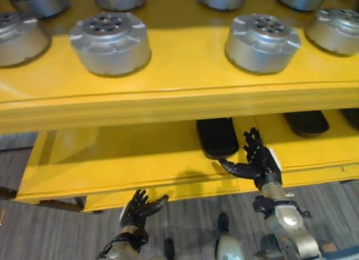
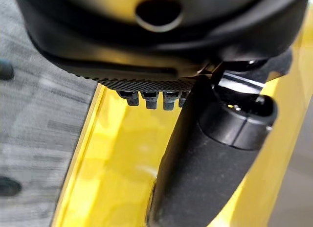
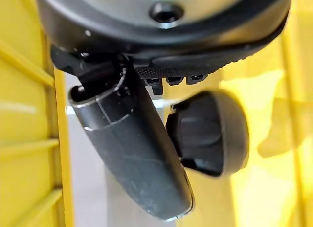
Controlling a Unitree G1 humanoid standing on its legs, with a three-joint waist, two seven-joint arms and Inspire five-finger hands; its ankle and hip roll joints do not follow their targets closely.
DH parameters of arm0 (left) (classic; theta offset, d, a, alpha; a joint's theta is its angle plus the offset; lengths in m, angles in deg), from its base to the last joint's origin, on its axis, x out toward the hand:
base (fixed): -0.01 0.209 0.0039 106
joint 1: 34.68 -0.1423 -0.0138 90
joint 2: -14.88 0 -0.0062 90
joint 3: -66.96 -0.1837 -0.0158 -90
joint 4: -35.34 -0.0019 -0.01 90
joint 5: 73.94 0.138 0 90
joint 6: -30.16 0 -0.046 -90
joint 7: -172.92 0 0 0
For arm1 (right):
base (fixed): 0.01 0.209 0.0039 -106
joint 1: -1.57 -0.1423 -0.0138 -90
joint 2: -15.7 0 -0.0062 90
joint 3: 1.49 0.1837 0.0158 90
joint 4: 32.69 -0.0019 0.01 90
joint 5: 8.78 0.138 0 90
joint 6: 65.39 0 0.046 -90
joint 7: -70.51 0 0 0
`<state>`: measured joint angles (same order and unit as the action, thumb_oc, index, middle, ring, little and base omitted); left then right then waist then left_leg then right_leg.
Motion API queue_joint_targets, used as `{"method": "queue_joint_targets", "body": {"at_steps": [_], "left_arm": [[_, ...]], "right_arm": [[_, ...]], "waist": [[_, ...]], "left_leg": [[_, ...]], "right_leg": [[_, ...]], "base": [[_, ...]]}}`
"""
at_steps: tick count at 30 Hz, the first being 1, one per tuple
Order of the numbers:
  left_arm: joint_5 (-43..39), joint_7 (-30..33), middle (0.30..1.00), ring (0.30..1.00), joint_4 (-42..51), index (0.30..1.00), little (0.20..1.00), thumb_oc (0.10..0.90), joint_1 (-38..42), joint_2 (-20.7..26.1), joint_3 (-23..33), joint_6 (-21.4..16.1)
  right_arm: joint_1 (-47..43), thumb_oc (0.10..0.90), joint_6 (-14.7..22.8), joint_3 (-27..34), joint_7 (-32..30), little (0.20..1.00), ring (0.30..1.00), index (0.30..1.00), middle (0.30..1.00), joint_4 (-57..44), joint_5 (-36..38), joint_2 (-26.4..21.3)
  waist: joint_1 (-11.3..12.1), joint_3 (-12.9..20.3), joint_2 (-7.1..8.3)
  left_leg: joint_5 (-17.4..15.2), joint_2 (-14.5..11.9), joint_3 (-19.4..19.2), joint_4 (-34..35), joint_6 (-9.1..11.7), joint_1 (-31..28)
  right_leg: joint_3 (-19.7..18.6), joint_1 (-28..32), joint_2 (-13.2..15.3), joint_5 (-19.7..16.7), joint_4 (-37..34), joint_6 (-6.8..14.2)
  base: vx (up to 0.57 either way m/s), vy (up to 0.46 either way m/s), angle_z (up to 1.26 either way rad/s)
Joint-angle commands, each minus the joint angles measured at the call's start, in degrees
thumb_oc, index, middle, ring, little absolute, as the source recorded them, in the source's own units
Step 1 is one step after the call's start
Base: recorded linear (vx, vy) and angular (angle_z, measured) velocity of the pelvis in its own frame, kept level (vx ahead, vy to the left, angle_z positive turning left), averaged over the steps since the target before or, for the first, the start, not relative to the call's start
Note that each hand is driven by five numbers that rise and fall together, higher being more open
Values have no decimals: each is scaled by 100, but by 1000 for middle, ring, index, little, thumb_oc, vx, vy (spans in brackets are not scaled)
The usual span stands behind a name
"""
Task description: Move parts from the plastic box to the shelf.
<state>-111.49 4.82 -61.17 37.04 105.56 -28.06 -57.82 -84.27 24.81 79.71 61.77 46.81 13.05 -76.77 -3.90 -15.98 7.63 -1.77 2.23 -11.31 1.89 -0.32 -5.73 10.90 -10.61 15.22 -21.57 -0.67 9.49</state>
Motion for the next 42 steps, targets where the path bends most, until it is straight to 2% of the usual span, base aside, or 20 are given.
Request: {"method": "queue_joint_targets", "body": {"at_steps": [1,2,3,5,7,10,14,16,17,22,27,30,42], "left_arm": [[258,-241,1000,1000,1262,1000,1000,900,728,114,429,-879],[346,-226,1000,1000,1297,1000,1000,900,725,176,438,-872],[373,-200,1000,1000,1320,1000,1000,900,721,196,450,-869],[369,-177,1000,1000,1385,1000,1000,900,684,220,485,-863],[365,-190,1000,1000,1419,1000,1000,900,622,222,548,-855],[287,-233,1000,1000,1411,1000,1000,900,404,120,672,-841],[213,-261,1000,1000,1448,1000,1000,900,272,59,741,-836],[195,-341,1000,1000,1447,1000,1000,900,192,58,738,-820],[195,-342,1000,1000,1446,1000,1000,900,192,55,737,-821],[273,-550,1000,1000,1435,1000,1000,900,97,74,728,-863],[296,-633,1000,1000,1419,1000,1000,900,113,104,651,-888],[379,-641,1000,1000,1427,1000,1000,900,139,175,597,-909],[361,-496,1000,1000,1413,1000,1000,900,337,269,391,-995]], "right_arm": [[-564,900,533,83,38,1000,1000,1000,1000,-515,-126,-156],[-546,900,514,78,51,1000,1000,1000,1000,-513,-117,-153],[-571,900,513,53,50,1000,1000,1000,1000,-496,-97,-151],[-632,900,490,5,53,1000,1000,1000,1000,-448,-95,-138],[-677,900,461,-8,70,1000,1000,1000,1000,-430,-87,-149],[-655,900,427,-43,151,1000,1000,1000,1000,-400,-15,-179],[-624,900,411,-18,207,1000,1000,1000,1000,-484,-175,-312],[-593,900,399,65,218,1000,1000,1000,1000,-528,-841,-589],[-591,900,398,64,216,1000,1000,1000,1000,-530,-847,-590],[-774,900,554,127,216,1000,1000,1000,1000,-629,-2531,-1359],[-908,900,578,-25,211,1000,1000,1000,1000,-617,-3584,-1773],[-1106,900,595,-110,4,1000,1000,1000,1000,-559,-4900,-2296],[-1612,900,481,-579,-62,1000,1000,1000,1000,-150,-6558,-3012]], "waist": [[192,106,-357],[261,156,-372],[310,193,-383],[405,270,-371],[516,388,-263],[605,544,-133],[590,584,-136],[569,589,-156],[565,587,-161],[551,524,-217],[551,426,-276],[558,317,-339],[576,141,-421]], "left_leg": [[-128,-260,235,311,-112,-166],[-87,-303,143,311,-165,-47],[-64,-336,64,311,-186,25],[-14,-392,-72,311,-175,135],[38,-392,-184,311,-121,248],[121,-482,-326,272,7,333],[249,-648,-416,271,137,367],[378,-785,-444,296,268,405],[381,-790,-439,297,273,403],[531,-986,-406,311,439,400],[650,-1109,-388,311,543,439],[742,-1187,-360,311,626,506],[858,-1300,-297,311,737,668]], "right_leg": [[462,186,449,1382,1492,282],[433,356,384,1648,1899,207],[431,432,373,1768,2111,178],[412,580,394,1840,2173,171],[357,932,366,1877,1721,222],[435,1294,63,2126,441,276],[450,1409,-107,2058,8,238],[529,1564,-249,2060,-314,198],[535,1573,-256,2054,-326,194],[645,1661,-422,2139,-433,130],[734,1653,-518,2206,-433,90],[813,1640,-579,2247,-433,69],[940,1580,-625,2248,-433,53]], "base": [[-275,89,-39],[-269,60,-10],[-208,31,0],[-91,-37,-19],[-36,-111,-55],[11,-162,-67],[0,-122,-35],[-23,-149,-23],[-11,-110,-19],[4,-74,-4],[-11,-44,1],[-30,-38,5],[-16,-9,5]]}}
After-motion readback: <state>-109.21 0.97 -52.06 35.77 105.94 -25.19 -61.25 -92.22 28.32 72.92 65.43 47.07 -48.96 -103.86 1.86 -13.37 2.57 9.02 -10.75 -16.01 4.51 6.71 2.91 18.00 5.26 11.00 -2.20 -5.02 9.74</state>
